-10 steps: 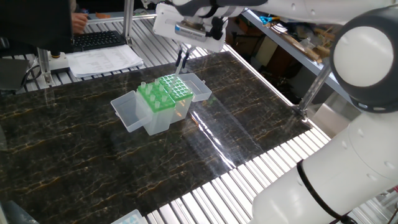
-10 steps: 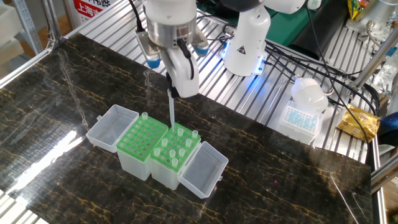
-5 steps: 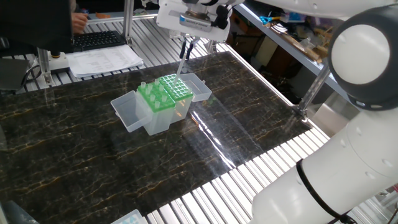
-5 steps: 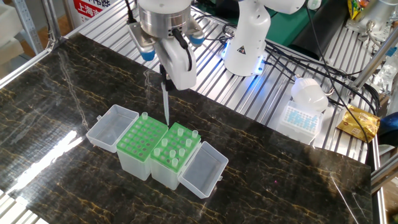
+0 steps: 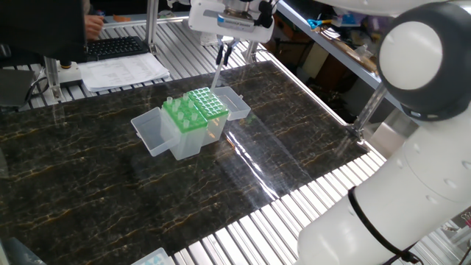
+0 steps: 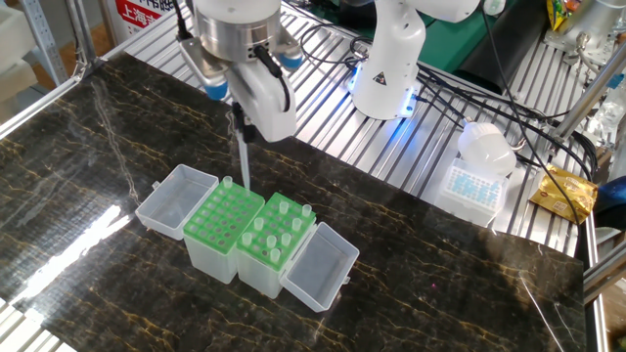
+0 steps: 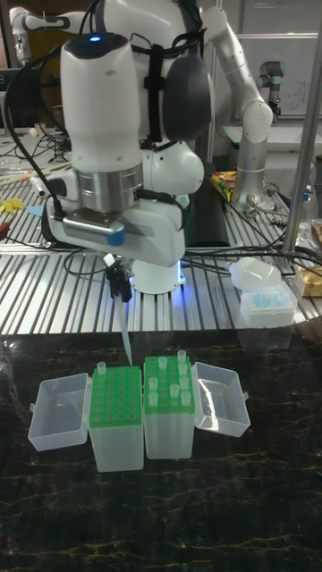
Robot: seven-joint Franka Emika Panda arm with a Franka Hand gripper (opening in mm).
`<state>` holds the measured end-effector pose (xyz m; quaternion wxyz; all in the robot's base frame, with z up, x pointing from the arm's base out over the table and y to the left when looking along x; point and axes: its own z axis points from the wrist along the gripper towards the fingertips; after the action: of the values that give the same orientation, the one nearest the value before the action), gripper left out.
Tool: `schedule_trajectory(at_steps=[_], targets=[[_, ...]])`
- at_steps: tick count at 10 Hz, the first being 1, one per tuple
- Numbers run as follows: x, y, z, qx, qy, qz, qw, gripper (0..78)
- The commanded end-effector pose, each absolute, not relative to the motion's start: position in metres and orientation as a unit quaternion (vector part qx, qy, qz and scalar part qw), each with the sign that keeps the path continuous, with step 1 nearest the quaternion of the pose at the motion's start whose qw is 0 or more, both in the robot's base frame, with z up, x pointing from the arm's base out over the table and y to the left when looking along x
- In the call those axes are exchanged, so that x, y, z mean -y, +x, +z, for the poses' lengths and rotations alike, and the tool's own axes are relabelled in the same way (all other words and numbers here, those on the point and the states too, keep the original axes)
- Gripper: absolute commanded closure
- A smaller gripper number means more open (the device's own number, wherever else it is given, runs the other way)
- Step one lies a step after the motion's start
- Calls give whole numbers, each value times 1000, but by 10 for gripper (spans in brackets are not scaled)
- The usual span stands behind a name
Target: Transfer all large pipette tips from one holder to another
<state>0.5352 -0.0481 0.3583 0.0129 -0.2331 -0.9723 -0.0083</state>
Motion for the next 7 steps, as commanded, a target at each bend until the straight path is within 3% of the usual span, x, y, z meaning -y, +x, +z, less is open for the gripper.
schedule_trajectory(at_steps=[1, 7], targets=[[65, 548, 354, 980, -201, -2, 9, 764], [87, 562, 347, 987, -159, 3, 1, 764]])
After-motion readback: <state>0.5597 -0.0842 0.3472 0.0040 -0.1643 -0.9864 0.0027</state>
